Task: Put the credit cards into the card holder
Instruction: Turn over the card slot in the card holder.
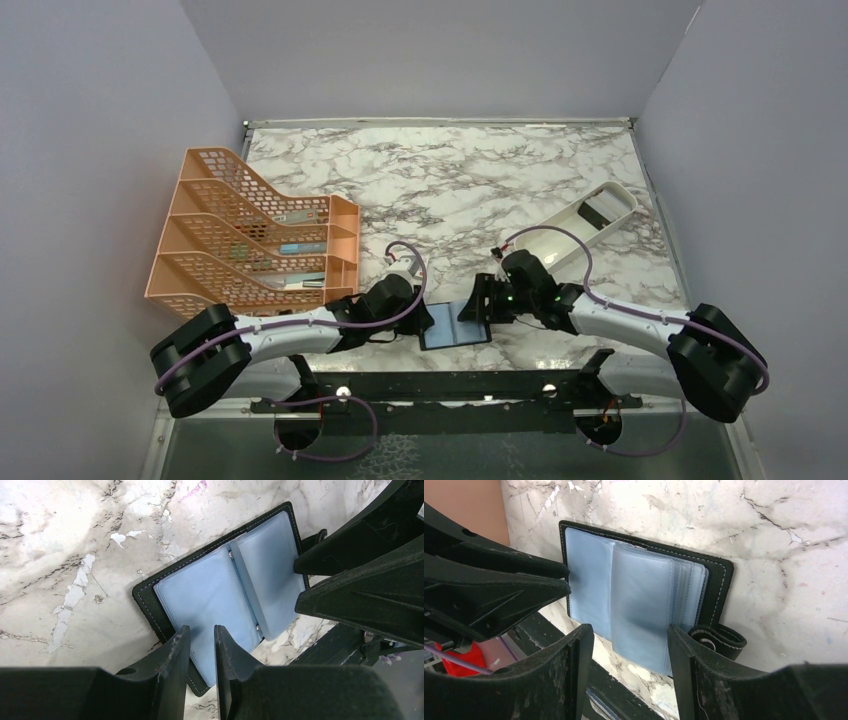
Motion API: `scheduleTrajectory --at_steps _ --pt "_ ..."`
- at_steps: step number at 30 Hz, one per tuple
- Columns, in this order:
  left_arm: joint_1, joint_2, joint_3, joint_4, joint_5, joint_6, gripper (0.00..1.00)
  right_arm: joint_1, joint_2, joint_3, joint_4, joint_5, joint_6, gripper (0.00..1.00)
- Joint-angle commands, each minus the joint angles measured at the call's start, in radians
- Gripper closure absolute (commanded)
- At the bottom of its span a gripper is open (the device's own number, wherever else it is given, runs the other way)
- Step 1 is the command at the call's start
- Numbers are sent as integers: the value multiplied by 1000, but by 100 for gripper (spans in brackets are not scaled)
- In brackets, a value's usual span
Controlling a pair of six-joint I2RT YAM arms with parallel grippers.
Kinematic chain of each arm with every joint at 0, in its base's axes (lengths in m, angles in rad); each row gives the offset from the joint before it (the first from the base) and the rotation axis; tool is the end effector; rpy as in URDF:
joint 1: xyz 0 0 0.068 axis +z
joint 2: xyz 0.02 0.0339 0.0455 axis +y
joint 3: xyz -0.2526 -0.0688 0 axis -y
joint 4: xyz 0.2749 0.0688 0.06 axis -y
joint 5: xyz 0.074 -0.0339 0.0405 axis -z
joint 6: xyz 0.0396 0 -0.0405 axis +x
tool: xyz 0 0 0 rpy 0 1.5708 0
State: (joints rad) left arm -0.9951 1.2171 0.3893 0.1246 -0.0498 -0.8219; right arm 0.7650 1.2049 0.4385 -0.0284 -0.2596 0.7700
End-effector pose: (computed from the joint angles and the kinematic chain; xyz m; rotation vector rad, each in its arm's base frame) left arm 0.1374 -0.2080 0.1152 0.1828 2.4301 -0.8528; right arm 0.1718 0.1790 0.1218 -0.1314 2.5845 0.9761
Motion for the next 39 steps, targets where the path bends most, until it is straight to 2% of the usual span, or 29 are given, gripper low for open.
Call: scheduleTrajectory --at_steps 1,15,20,26,32,39 --pt "-2 -6 -16 28 -9 -1 73 7 11 -3 55 -35 13 40" --pt "-2 5 -18 44 3 -6 73 7 69 -24 187 -127 65 40" --pt "-2 -9 6 2 0 -8 73 7 78 -25 249 -174 94 40" --pt "-2 -119 77 -134 -54 -28 71 7 92 -8 338 -254 137 40" --pt "0 -259 99 -237 -146 -63 67 6 173 43 411 -317 152 41" --pt "0 -327 77 -248 -149 -47 66 7 179 88 321 -269 78 42"
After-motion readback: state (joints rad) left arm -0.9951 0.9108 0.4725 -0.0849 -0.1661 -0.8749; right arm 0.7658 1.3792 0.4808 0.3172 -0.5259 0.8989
